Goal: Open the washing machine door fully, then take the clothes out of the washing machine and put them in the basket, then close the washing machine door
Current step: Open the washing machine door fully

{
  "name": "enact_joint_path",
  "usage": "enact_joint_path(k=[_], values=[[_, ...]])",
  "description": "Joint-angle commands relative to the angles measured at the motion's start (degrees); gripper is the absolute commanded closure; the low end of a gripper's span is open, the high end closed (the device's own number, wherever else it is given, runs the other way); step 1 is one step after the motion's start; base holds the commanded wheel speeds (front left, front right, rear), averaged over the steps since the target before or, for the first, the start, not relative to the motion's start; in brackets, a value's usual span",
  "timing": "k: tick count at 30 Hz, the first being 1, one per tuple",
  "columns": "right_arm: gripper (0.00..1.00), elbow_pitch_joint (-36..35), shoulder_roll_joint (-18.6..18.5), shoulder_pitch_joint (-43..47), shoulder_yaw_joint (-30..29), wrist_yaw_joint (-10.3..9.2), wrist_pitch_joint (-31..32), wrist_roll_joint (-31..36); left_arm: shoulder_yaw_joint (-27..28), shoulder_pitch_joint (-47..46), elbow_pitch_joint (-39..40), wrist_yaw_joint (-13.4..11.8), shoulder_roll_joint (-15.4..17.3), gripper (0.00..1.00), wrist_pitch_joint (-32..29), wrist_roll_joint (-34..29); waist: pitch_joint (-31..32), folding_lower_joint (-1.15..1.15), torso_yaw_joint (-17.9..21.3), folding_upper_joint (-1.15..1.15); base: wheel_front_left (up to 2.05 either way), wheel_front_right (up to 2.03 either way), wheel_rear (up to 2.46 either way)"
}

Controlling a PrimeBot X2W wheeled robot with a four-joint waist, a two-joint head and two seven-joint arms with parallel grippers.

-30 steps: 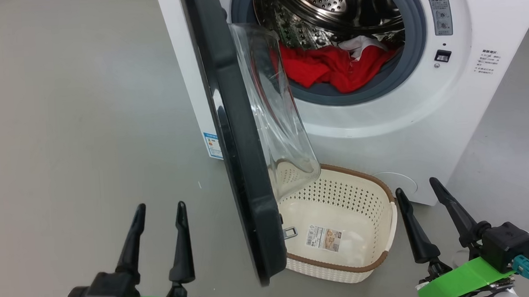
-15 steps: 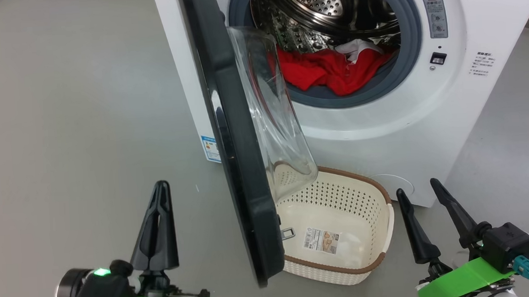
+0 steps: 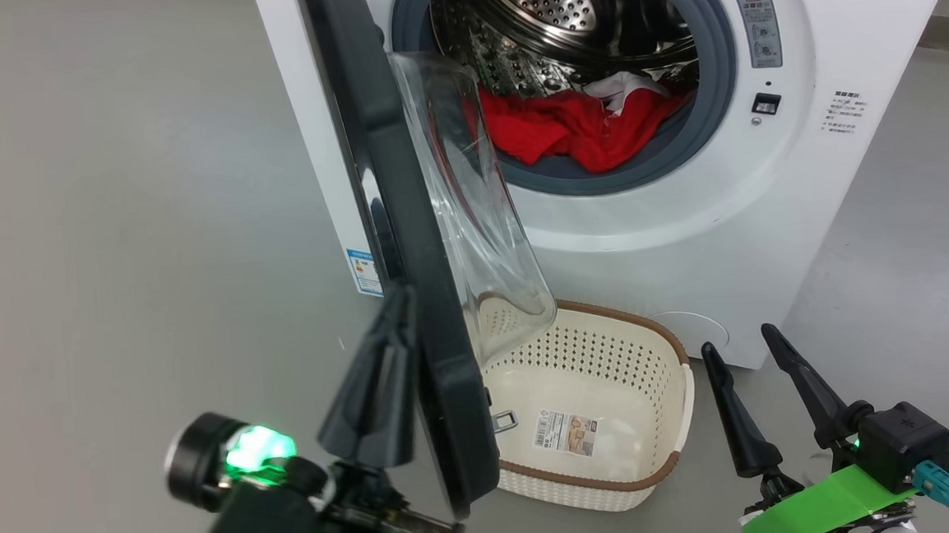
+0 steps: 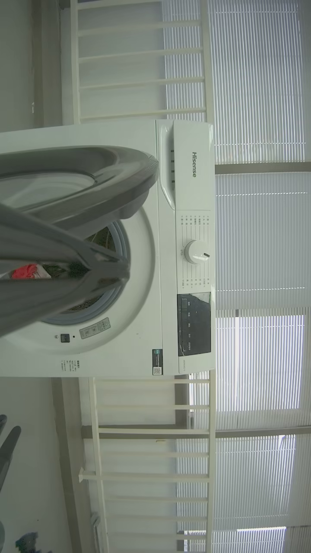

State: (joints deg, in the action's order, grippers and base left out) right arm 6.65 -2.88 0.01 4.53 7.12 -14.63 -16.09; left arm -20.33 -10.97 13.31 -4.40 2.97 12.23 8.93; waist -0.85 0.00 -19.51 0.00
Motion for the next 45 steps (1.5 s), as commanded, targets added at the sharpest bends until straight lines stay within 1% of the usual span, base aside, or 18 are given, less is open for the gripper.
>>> enact_joint_path(k=[1, 7, 12, 17, 20, 23, 28, 33, 40, 45], values=[[0.0, -1.3, 0.0, -1.53, 1.44, 0.36, -0.36, -0.34, 1.17, -2.17, 1.82, 0.51, 0.3, 1.0, -0.46, -0.52, 0.02, 0.0, 0.09, 0.0, 0.0, 0.0, 0.0], [0.0, -1.14, 0.0, -1.64, 1.68, 0.36, -0.37, -0.66, -4.36, -2.63, 1.34, 1.4, 0.13, 1.0, -4.0, 0.03, 0.19, 0.0, 0.75, 0.0, 0.0, 0.0, 0.0], [0.0, -1.18, 0.0, -1.75, 1.85, 0.36, -0.37, -0.75, -7.44, -2.2, -0.91, 1.45, 0.06, 1.0, -8.12, 1.14, -0.25, 0.0, 1.16, 0.0, 0.0, 0.0, 0.0], [0.0, -0.93, 0.01, -1.92, 2.15, 0.36, -0.37, -0.84, -9.5, -2.17, -5.19, 0.19, 0.0, 1.0, -12.44, 2.15, -0.63, 0.0, 1.49, 0.0, 0.0, 0.0, 0.0], [0.0, -0.57, 0.01, -2.06, 2.43, 0.36, -0.37, -0.9, -10.23, -2.79, -7.66, -0.65, -0.03, 1.0, -13.56, 2.41, -0.63, 0.0, 1.78, 0.0, 0.0, 0.0, 0.0], [0.0, -0.22, 0.01, -2.23, 2.82, 0.36, -0.37, -1.08, -11.17, -3.93, -10.2, -1.09, -0.04, 1.0, -13.4, 1.7, -0.54, 0.0, 2.2, 0.0, 0.0, 0.0, 0.0], [0.0, -0.14, 0.01, -2.34, 3.39, 0.36, -0.37, -1.48, -10.82, -4.9, -15.24, -2.31, 0.4, 1.0, -11.78, 0.27, -0.59, 0.0, 2.89, 0.0, 0.0, 0.0, 0.0], [0.0, 0.1, 0.01, -1.84, 3.27, 0.36, -0.37, -1.72, -9.29, -5.62, -18.39, -3.72, 0.86, 1.0, -9.62, 0.07, -0.45, 0.0, 2.65, 0.0, 0.0, 0.0, 0.0], [0.0, 0.28, 0.01, -1.83, 3.31, 0.36, -0.37, -1.76, -6.92, -6.16, -20.02, -5.74, 1.96, 1.0, -8.84, 0.31, -0.86, 0.0, 1.21, 0.0, 0.0, 0.0, 0.0], [0.0, 0.18, 0.01, -1.78, 3.21, 0.36, -0.37, -1.85, -5.8, -5.98, -19.38, -5.97, 2.47, 1.0, -8.41, 1.34, -1.09, 0.0, -0.13, 0.0, 0.0, 0.0, 0.0]])
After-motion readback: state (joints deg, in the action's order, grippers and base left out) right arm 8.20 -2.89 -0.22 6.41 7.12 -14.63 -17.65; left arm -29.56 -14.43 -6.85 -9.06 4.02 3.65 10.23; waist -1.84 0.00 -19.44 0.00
